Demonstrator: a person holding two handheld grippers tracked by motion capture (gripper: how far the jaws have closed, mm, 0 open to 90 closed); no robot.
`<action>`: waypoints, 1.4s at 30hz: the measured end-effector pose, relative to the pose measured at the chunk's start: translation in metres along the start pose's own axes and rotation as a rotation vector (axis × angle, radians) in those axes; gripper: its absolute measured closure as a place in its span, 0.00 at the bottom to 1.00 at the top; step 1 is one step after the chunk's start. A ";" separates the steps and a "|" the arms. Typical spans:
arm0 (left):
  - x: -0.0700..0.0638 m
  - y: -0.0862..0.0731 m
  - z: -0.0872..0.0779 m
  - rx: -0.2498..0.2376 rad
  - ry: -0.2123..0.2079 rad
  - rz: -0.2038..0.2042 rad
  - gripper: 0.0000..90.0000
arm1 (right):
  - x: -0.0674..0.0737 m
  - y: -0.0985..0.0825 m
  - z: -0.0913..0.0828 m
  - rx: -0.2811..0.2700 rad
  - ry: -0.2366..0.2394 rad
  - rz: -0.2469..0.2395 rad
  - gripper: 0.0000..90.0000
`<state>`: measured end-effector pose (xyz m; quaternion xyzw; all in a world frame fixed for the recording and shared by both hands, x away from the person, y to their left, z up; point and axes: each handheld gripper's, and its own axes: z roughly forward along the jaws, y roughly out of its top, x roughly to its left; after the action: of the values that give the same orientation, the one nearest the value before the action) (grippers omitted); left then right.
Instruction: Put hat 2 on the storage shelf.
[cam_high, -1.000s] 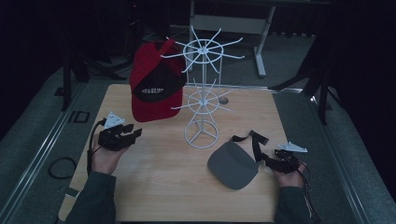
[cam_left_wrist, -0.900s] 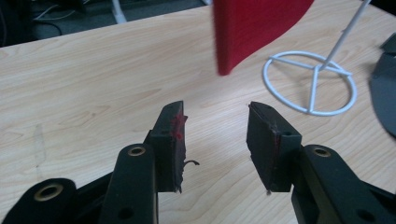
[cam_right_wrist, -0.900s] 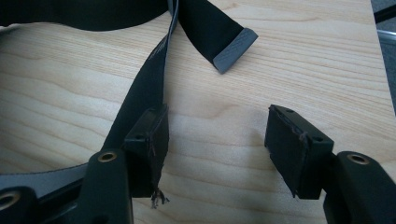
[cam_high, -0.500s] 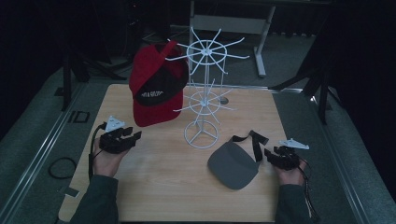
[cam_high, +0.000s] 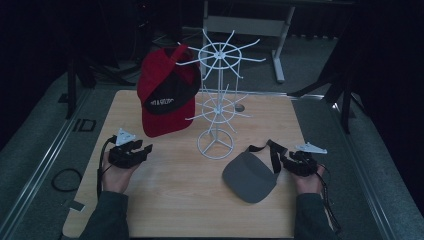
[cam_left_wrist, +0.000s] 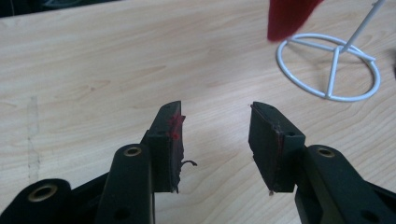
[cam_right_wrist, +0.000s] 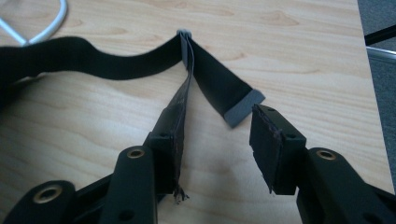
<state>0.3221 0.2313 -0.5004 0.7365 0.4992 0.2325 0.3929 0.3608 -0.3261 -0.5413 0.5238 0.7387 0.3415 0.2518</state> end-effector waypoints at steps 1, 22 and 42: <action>0.000 0.000 0.000 0.002 -0.001 0.002 0.61 | 0.000 0.002 0.001 -0.002 0.002 0.003 0.61; 0.000 -0.005 -0.001 -0.001 0.001 -0.014 0.61 | 0.002 0.039 0.026 0.006 0.033 -0.065 0.63; 0.003 -0.006 -0.002 -0.001 0.006 -0.037 0.59 | 0.005 0.050 0.061 0.146 0.069 -0.119 0.72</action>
<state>0.3189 0.2358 -0.5047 0.7262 0.5137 0.2279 0.3960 0.4340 -0.2959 -0.5423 0.4840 0.7995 0.2891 0.2074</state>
